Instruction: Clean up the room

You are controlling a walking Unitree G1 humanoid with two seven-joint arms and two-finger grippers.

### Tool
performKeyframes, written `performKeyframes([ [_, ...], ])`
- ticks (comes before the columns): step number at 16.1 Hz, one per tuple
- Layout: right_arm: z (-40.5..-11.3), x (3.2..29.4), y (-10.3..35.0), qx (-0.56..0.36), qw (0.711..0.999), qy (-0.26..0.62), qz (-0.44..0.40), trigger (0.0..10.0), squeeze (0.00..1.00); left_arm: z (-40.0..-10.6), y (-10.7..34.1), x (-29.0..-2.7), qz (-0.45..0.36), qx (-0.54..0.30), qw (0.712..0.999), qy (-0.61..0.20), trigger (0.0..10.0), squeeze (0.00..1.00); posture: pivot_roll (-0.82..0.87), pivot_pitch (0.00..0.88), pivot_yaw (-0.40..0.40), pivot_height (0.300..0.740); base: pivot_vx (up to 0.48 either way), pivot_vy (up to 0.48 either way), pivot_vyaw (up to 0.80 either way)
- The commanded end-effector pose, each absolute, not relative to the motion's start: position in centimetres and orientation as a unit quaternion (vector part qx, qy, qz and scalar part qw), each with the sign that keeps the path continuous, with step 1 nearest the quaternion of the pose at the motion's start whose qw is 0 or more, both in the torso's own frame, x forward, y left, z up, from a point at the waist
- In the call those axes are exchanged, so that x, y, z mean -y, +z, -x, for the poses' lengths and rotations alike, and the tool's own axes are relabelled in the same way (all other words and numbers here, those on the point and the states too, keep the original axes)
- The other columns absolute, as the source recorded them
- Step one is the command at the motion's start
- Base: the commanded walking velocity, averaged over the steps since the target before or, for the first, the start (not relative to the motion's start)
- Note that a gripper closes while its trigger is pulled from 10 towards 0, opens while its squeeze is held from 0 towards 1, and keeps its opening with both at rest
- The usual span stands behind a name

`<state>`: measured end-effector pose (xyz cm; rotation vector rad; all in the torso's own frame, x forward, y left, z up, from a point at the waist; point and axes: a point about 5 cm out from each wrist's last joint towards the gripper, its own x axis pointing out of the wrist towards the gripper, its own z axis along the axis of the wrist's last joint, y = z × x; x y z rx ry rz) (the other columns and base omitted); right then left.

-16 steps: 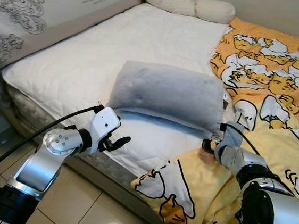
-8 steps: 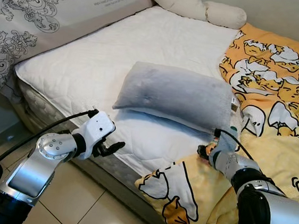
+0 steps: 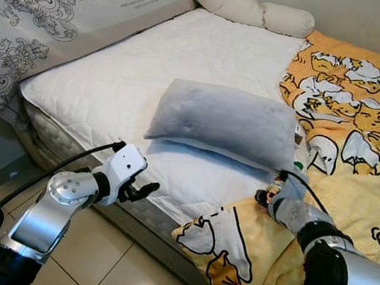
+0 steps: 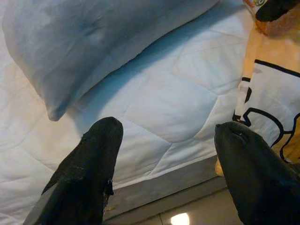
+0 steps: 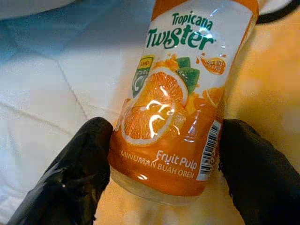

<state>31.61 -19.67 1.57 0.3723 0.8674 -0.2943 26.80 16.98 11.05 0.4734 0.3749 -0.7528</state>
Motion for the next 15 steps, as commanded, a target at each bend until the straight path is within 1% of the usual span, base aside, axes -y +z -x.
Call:
performKeyframes([
  [1,-30.5,20.4,0.6,-0.431,0.866,-0.16,-0.195,0.0,0.0,-26.7,11.0,-16.8,-0.23,-0.178,0.886,-0.362,10.0,0.0,0.11,0.0,-0.028,0.74,0.0,0.0,0.0],
  [2,-30.5,20.6,0.6,-0.426,0.864,-0.162,-0.213,0.0,0.0,-26.6,10.9,-16.7,-0.225,-0.178,0.887,-0.362,10.0,0.0,0.1,0.0,-0.025,0.74,0.0,0.0,0.0],
  [5,-31.8,21.4,2.1,-0.368,0.881,-0.159,-0.249,0.0,0.0,-26.8,10.8,-16.5,-0.199,-0.169,0.901,-0.346,10.0,0.0,0.06,0.0,-0.011,0.74,0.0,0.0,0.0],
  [7,-32.8,21.8,3.6,-0.313,0.914,-0.147,-0.212,0.0,0.0,-27.1,10.7,-16.6,-0.195,-0.162,0.91,-0.327,10.0,0.0,0.04,0.0,0.002,0.74,0.0,0.0,0.0],
  [8,-33.4,22.3,5.1,-0.257,0.933,-0.15,-0.201,0.0,0.0,-27.3,10.9,-16.7,-0.184,-0.152,0.922,-0.304,10.0,0.0,0.03,0.0,0.012,0.74,0.0,0.0,0.0],
  [9,-33.8,22.7,6.7,-0.193,0.945,-0.157,-0.211,4.9,0.0,-27.5,11.1,-16.7,-0.18,-0.14,0.93,-0.287,10.0,0.0,0.02,0.0,0.015,0.74,0.0,0.0,0.0],
  [10,-33.8,22.9,7.3,-0.17,0.947,-0.162,-0.22,4.9,0.0,-27.6,11.3,-16.7,-0.18,-0.136,0.933,-0.281,10.0,0.0,0.02,0.0,0.014,0.74,0.0,0.0,0.0],
  [11,-33.8,22.9,8.7,-0.126,0.954,-0.148,-0.227,10.0,0.0,-27.9,11.6,-16.6,-0.178,-0.124,0.94,-0.264,10.0,0.0,0.02,0.0,0.011,0.74,0.0,0.0,0.0],
  [12,-33.7,21.7,10.4,-0.082,0.978,-0.087,-0.172,10.0,0.0,-28.4,11.5,-17.2,-0.169,-0.131,0.955,-0.208,10.0,0.0,0.03,0.0,-0.003,0.74,0.0,0.0,0.8],
  [13,-33.5,20.6,10.9,-0.07,0.984,-0.052,-0.153,10.0,0.0,-28.8,11.5,-17.6,-0.164,-0.131,0.962,-0.176,10.0,0.0,0.03,0.0,-0.009,0.74,0.0,0.0,0.8],
  [14,-32.8,19.2,10.5,-0.08,0.983,-0.029,-0.164,10.0,0.0,-29.1,11.7,-18.0,-0.152,-0.117,0.97,-0.147,10.0,0.0,0.02,0.0,-0.009,0.74,0.0,0.0,0.8],
  [15,-32.4,18.6,10.3,-0.083,0.984,-0.02,-0.154,10.0,0.0,-29.2,11.7,-18.1,-0.137,-0.115,0.975,-0.135,10.0,0.0,0.02,0.0,-0.008,0.74,0.0,0.0,0.8],
])
